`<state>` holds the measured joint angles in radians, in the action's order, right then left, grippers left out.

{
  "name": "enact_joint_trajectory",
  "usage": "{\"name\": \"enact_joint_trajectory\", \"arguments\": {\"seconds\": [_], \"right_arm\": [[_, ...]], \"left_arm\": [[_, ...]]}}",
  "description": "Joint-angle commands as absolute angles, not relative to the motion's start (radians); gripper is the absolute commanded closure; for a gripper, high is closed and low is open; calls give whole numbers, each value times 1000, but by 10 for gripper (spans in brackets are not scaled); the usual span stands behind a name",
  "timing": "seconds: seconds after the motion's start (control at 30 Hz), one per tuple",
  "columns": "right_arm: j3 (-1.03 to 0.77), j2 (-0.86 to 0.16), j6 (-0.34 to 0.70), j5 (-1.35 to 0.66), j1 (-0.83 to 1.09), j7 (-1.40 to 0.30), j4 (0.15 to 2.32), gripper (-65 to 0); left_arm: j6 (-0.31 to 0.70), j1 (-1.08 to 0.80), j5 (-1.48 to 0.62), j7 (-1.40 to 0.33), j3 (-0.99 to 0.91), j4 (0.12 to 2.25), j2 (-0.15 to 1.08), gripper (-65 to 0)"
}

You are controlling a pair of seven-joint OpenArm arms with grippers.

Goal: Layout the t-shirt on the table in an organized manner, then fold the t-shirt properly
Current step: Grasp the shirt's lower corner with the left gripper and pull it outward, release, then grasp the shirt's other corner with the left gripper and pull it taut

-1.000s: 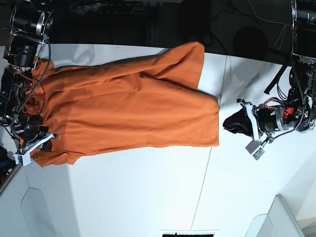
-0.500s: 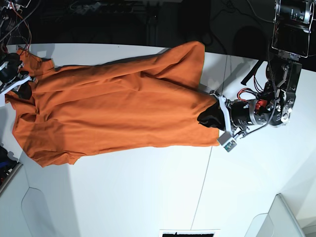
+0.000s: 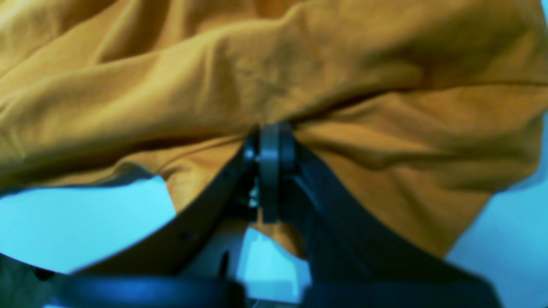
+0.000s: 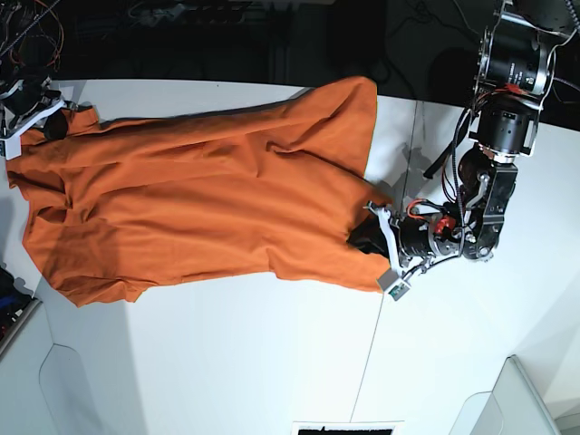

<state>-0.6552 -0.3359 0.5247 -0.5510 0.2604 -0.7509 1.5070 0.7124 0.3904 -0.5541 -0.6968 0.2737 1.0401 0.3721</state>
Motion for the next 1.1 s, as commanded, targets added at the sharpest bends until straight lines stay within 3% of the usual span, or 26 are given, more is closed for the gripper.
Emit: {"name": "enact_joint_trajectory", "arguments": {"seconds": [0.0,0.53,0.63,0.83,1.07], "right_arm": [[-662,-355,525,-548,279,-771,1513,0],[-666,-355,529,-659,291,-793,1525,0],[-666,-355,529,-671,291,-792,1554,0],[-691,-370,529,-670,292,-801,1613,0],[-804,-444,532,-728,292,-858,1614,0]], "left_arm": [[698,427,-504,-714,269,1023,392,-128],[683,616,-430,-673,269,941,424,-128],[684,636,-540,-746,269,943,450,-128],[698,558,-1036,-992,258,1090,596,-128],[698,232,-1145,-1046,124,1372,796,-128]]}}
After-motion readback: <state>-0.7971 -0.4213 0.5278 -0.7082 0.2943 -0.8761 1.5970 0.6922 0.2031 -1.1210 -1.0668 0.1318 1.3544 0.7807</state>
